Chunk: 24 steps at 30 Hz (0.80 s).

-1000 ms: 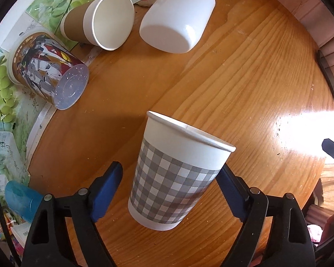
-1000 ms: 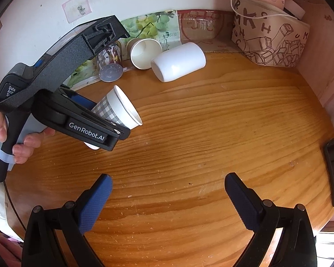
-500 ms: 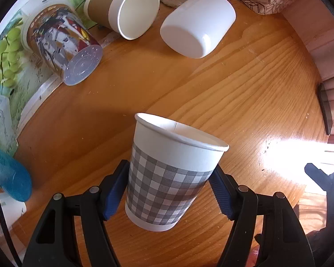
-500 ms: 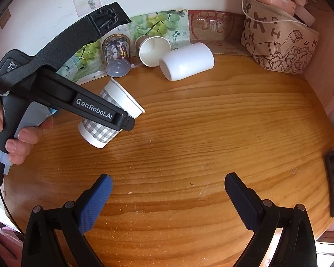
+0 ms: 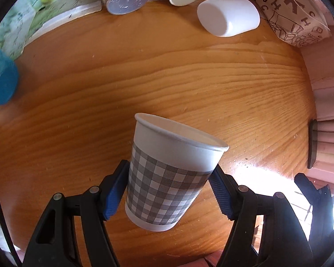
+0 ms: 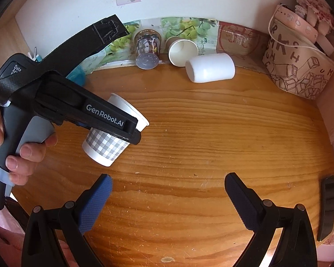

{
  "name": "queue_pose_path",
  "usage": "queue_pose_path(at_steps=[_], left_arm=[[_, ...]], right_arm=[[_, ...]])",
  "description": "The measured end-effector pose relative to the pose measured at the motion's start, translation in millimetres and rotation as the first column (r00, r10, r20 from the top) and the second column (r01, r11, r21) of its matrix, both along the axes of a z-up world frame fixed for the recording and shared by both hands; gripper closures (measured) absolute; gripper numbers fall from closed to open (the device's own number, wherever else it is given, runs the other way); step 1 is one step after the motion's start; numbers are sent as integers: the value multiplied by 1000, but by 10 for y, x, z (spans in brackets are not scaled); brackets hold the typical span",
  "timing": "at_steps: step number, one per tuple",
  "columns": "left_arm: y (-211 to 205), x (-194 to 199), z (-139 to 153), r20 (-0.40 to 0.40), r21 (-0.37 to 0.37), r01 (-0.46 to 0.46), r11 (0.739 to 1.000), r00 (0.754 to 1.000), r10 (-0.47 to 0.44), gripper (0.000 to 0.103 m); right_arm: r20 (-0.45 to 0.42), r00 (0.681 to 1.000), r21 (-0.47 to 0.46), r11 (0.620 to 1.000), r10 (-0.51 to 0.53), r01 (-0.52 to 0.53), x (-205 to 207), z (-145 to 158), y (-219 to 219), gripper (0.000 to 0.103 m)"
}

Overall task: Flip cup upright
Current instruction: 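Lift the checkered cup with the left gripper and rotate it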

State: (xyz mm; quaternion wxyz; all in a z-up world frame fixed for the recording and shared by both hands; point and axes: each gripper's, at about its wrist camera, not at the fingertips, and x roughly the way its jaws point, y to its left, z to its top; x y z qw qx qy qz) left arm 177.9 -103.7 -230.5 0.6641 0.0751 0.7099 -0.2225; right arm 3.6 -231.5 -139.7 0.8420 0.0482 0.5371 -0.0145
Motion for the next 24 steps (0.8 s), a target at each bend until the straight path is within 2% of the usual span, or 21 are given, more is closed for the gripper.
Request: queue_pose_path(at_steps=[6,7,13,24], left_arm=[[380,-324,100,-52,-49,-164,985,986,161,29],[411,-418,192,-56,-55,-189,980,981,186,29],[545,-649,300,-120,-102,-308,946,948,295,29],[213,-857,301,-110,-82,-357,931,931,347,29]], right_arm=[[-5,996,-17,996,92,-92,-121,24,49,2],[-4,995,-16,995,103,-103,-136,31,51,2],[-2,985,-20,984,175,-175,-195,76,88,2],[-8,967,-23,966,256,-256,-228,74,162,2]])
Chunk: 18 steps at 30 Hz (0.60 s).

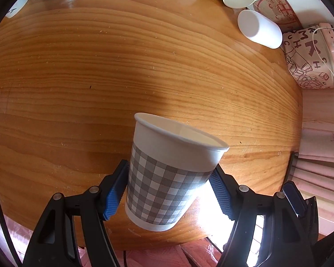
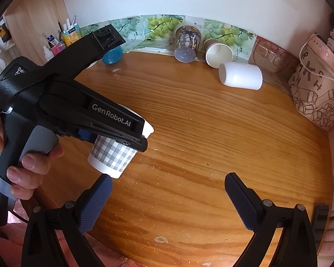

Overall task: Flip cup upright
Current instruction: 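Lift the checkered cup with the left gripper and rotate it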

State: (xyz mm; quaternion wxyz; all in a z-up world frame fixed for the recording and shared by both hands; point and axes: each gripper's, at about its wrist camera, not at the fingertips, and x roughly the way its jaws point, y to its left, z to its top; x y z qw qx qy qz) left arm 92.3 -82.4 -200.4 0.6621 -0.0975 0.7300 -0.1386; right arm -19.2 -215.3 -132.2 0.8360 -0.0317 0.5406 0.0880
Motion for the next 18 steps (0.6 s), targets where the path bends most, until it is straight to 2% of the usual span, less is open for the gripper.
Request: queue_pose_path(at_steps=[3,8,18], left_arm=[[-30,-18,16,11,6,7,1000,1000,-7,28],[-47,-40,34,18,-4,17,1000,1000,-17,22],[5,-49,243,83,-17,60,998,995,-58,20]], right_arm=[[-7,1000,2,1000,11,-11,-18,-16,12,2],[-17,1000,7,1000,14,-14,-43,-26,20,2],[-37,998,49,997,-50,52,-13,-40,16,2]])
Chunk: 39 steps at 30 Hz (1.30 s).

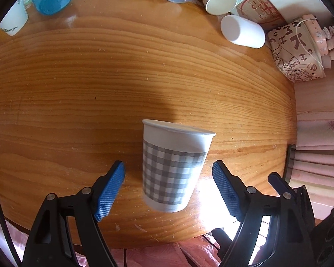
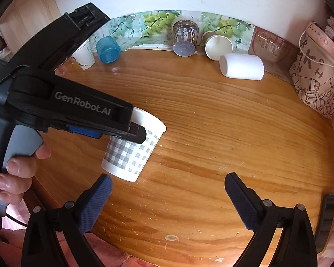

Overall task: Flip cup upright
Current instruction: 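Lift the checkered cup with the left gripper and rotate it, then grasp the checkered cup with the right gripper while the left gripper releases it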

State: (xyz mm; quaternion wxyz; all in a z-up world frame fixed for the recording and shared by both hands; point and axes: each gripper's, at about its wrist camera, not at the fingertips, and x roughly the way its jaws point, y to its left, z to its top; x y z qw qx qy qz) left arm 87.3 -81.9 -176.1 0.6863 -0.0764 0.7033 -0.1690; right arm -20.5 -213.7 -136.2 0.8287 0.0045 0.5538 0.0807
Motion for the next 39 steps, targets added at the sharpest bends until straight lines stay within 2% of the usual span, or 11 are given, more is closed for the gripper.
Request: queue_pose_path(at_steps=[12,19,23,26,29,33,39], left_arm=[[373,116,319,102,-22,18,1000,995,-16,20],[679,124,459,198,-3,33,999,980,-32,20],[839,115,505,250,32,50,998,966,-57,20],[975,93,571,314,59,51,997,947,-67,20],[1121,51,660,397,71,43,997,915,-68,20],[1314,9,765,488,50,9,999,872,-32,20],[1535,33,892,564,14,-7,1000,826,-2,20]], right_arm=[[-33,992,63,990,-126,128,162,-24,88,2],[-74,963,101,959,-259,266,320,-91,104,2],[-101,944,130,936,-315,327,423,-138,111,2],[-122,929,140,921,-350,365,488,-185,141,2],[-139,916,139,908,-377,395,554,-234,188,2],[-158,902,142,894,-403,424,637,-300,264,2],[-176,889,127,886,-422,445,752,-404,405,2]])
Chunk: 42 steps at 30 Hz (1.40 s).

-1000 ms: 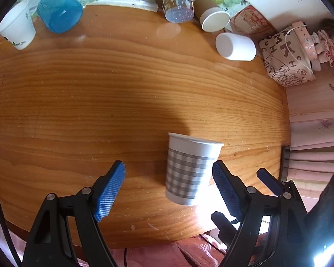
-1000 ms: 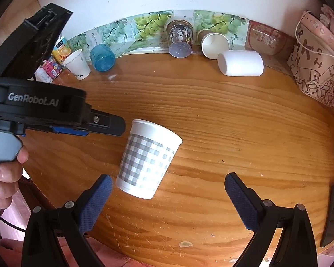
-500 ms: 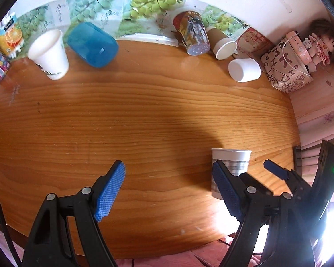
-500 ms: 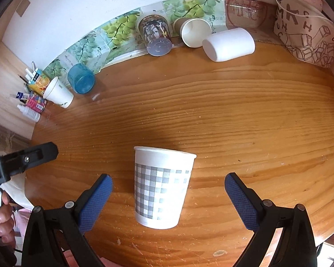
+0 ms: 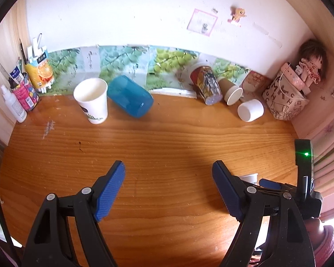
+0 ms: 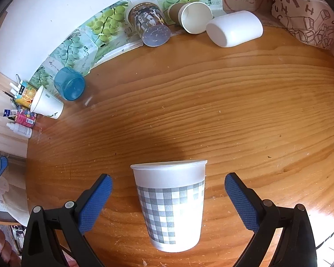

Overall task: Flip cup upright
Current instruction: 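Grasp the checkered cup with the right gripper while the left gripper releases it, then rotate the checkered cup rim-up with the right gripper and lower it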

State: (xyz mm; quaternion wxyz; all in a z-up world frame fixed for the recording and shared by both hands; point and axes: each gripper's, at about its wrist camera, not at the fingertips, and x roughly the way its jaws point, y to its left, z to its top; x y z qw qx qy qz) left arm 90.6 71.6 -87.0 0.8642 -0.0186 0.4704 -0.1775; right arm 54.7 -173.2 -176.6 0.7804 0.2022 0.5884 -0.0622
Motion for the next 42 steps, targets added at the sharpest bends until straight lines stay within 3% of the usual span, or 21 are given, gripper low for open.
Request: queue_pose_path(at_steps=[5,11,15,21,24,30,42], left_arm=[[121,9,43,31,-13,27,1000,999,-27,20],[127,-11,26,16,-40,108,993,994,-107,20],[38,-70,26,3,-75,205,976,979,-206,20],[-148,-158,-9,-21,-76,321,944,946,-323,20],[-210,-206,-13,-24,-66,353,933,935,-355,20],[-250,-233,-19,-28,-58,372,926,927,-374,20],[-231,-204,-27,-42,-70,351,934,934,-355,20]], right_arm=[[-20,1000,-10,1000,-16,15,69,-83,83,2],[-49,997,-4,999,-51,51,104,-183,92,10],[-51,995,3,997,-80,80,96,-212,56,14],[-50,994,5,995,-98,99,86,-247,20,27],[-40,994,-5,995,-100,100,81,-242,18,29],[-16,996,-19,996,-92,92,97,-206,43,29],[106,994,-97,994,-28,39,76,108,133,33]])
